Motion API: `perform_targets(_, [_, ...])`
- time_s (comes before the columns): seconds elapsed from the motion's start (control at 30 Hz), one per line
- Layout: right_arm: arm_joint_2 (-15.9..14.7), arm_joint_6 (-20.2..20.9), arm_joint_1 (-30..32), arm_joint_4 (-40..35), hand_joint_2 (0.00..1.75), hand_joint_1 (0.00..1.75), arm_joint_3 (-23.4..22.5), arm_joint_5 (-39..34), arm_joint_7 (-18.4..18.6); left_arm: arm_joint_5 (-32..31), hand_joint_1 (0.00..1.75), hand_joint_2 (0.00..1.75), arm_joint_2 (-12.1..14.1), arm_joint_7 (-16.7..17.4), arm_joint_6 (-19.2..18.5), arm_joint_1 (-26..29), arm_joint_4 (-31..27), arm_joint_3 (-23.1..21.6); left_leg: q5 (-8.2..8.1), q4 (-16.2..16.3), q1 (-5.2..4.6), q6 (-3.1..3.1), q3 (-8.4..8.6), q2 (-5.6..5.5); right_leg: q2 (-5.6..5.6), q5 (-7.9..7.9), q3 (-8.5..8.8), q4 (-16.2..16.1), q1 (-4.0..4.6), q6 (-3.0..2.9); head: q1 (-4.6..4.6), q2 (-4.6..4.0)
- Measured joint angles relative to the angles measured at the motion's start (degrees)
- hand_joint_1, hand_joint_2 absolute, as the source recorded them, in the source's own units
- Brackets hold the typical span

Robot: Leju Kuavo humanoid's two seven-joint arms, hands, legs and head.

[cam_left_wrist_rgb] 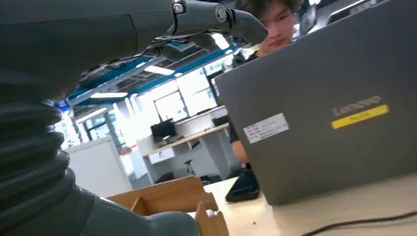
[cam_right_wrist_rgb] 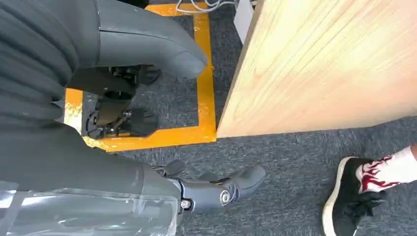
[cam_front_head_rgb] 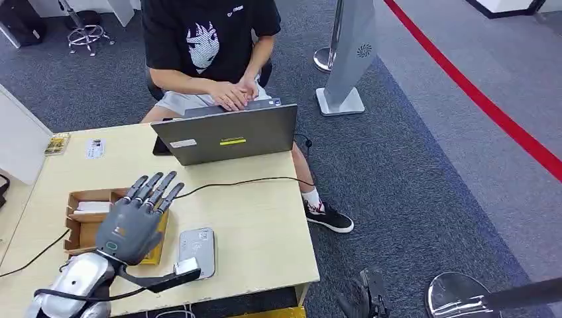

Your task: Pass the card to the sensor for recognition and then transmit it.

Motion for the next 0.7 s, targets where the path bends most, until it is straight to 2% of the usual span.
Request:
perform_targets(0.1, [0.0,-0.1,0.0,0.0,1.75,0.0,0.0,-1.0,0.0,1.1,0.0,1.75,1.7,-0.7,0.2,0.4,-1.4,-2.6,-0.01,0.0,0.0,-0.01,-0.02,0.0,0.01,-0.01,-0.01,0.0,0.0,0.0,0.0,0.0])
perform_targets(0.3, [-0.2,0.1,0.0,0.0,1.75,0.0,0.1,-1.1,-0.5,0.6,0.0,1.75,3.5,-1.0,0.6,2.1,-3.1,-5.9,-0.02,0.0,-0.02,0.0,-0.04,0.01,0.01,-0.03,-0.02,0.0,-0.01,0.01,0.0,0.0])
perform_targets(0.43, [-0.6,-0.5,0.0,0.2,1.75,0.0,0.0,-3.1,-0.9,-5.5,0.0,1.75,3.6,3.4,4.4,6.8,-4.5,-9.2,-0.03,0.0,-0.02,0.0,-0.05,0.02,0.02,-0.03,-0.04,0.0,-0.01,0.02,0.0,0.0])
perform_targets(0.7, [-0.6,0.3,1.2,-2.0,1.75,0.0,-0.5,-4.8,0.0,-7.7,0.0,1.75,5.7,8.9,12.8,14.9,-6.9,-10.8,-0.03,0.0,0.0,0.0,-0.09,-0.04,-0.06,-0.07,-0.08,0.0,0.0,0.0,-0.04,0.0])
